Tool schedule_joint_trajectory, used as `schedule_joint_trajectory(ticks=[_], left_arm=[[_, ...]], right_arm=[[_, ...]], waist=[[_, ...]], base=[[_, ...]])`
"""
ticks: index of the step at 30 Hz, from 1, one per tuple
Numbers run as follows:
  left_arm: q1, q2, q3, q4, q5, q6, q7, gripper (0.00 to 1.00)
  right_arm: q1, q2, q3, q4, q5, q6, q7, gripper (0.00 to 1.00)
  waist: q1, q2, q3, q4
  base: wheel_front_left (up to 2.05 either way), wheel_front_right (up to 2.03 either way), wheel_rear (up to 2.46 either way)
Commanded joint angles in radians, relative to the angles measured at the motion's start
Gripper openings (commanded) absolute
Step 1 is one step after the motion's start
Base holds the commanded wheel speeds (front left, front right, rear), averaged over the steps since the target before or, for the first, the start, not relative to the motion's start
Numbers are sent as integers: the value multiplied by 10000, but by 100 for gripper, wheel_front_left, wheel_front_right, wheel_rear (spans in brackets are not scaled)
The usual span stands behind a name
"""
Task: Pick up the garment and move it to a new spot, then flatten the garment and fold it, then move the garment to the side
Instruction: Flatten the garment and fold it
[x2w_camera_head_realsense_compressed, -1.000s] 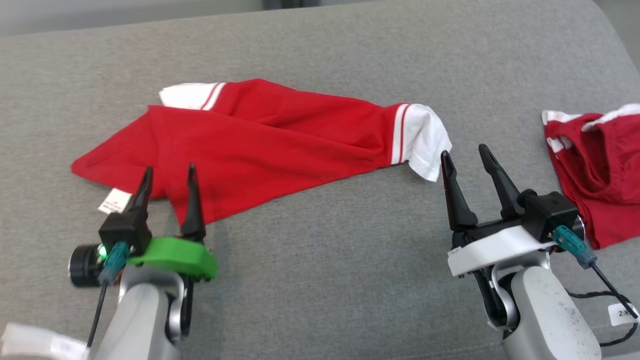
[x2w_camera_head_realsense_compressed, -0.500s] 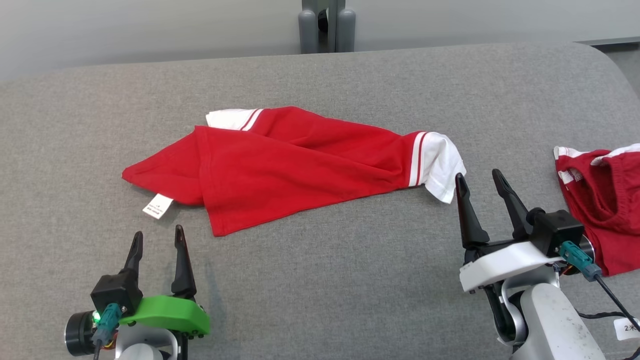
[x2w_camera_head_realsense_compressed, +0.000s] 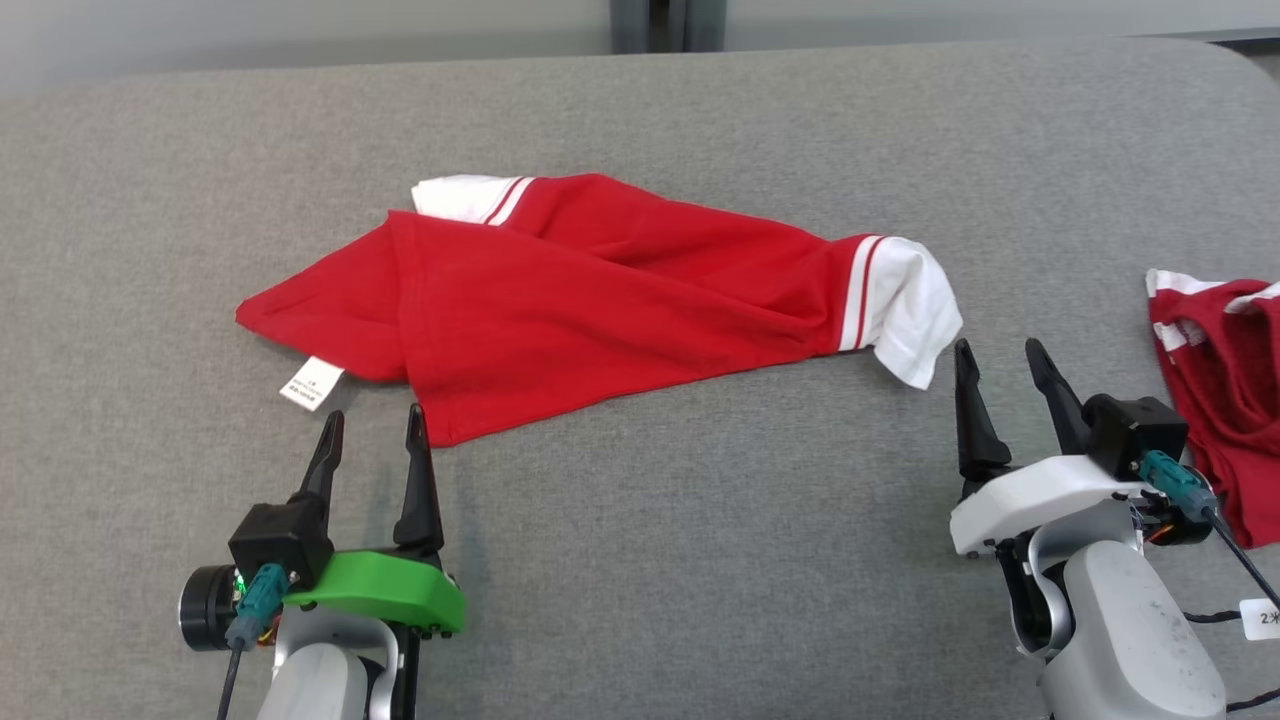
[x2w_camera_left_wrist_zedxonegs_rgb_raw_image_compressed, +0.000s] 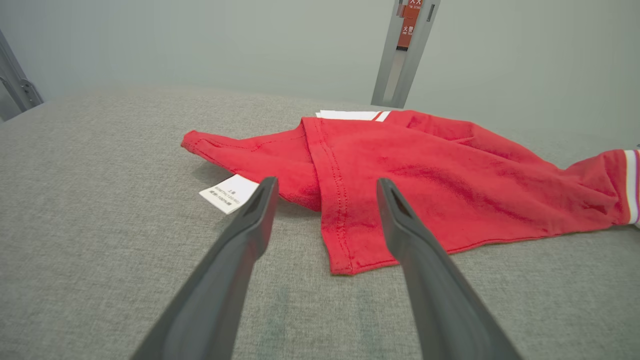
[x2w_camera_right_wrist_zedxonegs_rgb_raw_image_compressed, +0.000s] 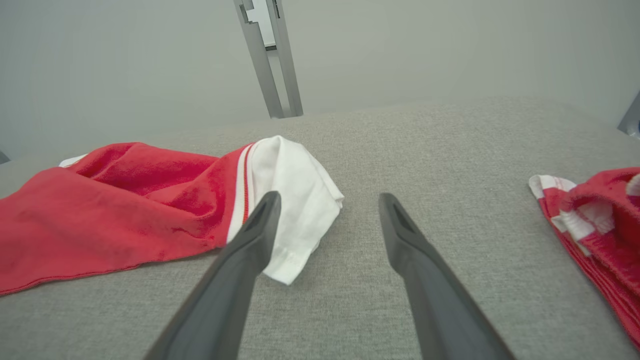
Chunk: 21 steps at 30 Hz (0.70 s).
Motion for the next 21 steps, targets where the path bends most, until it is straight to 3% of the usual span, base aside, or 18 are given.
schedule_joint_trajectory(ticks=[1, 13, 14, 16, 17, 19, 21], left_arm=[[-177, 38, 2, 18, -209, 78, -3, 100], [-605, 33, -241, 72, -256, 66, -3, 100], [-619, 33, -249, 75, -266, 67, -3, 100], [-656, 33, -268, 77, -282, 58, -3, 100], [-681, 33, -279, 76, -281, 52, -3, 100], [-707, 33, -293, 76, -270, 39, -3, 100], [-737, 33, -306, 67, -289, 39, -3, 100]], right_arm=[[-184, -24, -141, 259, 78, -13, 4, 100], [-688, -24, 403, 1195, 892, -12, 3, 100], [-722, -26, 435, 1205, 932, -12, 4, 95], [-785, -23, 507, 1205, 979, -12, 3, 62], [-810, -21, 539, 1190, 961, -12, 4, 51], [-791, -23, 554, 1209, 980, -12, 4, 50], [-763, -19, 576, 1262, 1039, -12, 4, 60]], waist=[[0, 0, 312, 293], [0, 0, 1102, 694], [0, 0, 1134, 700], [0, 0, 1190, 707], [0, 0, 1214, 710], [0, 0, 1234, 726], [0, 0, 1249, 753]], base=[[0, 0, 0], [0, 0, 0], [0, 0, 0], [0, 0, 0], [0, 0, 0], [0, 0, 0], [0, 0, 0]])
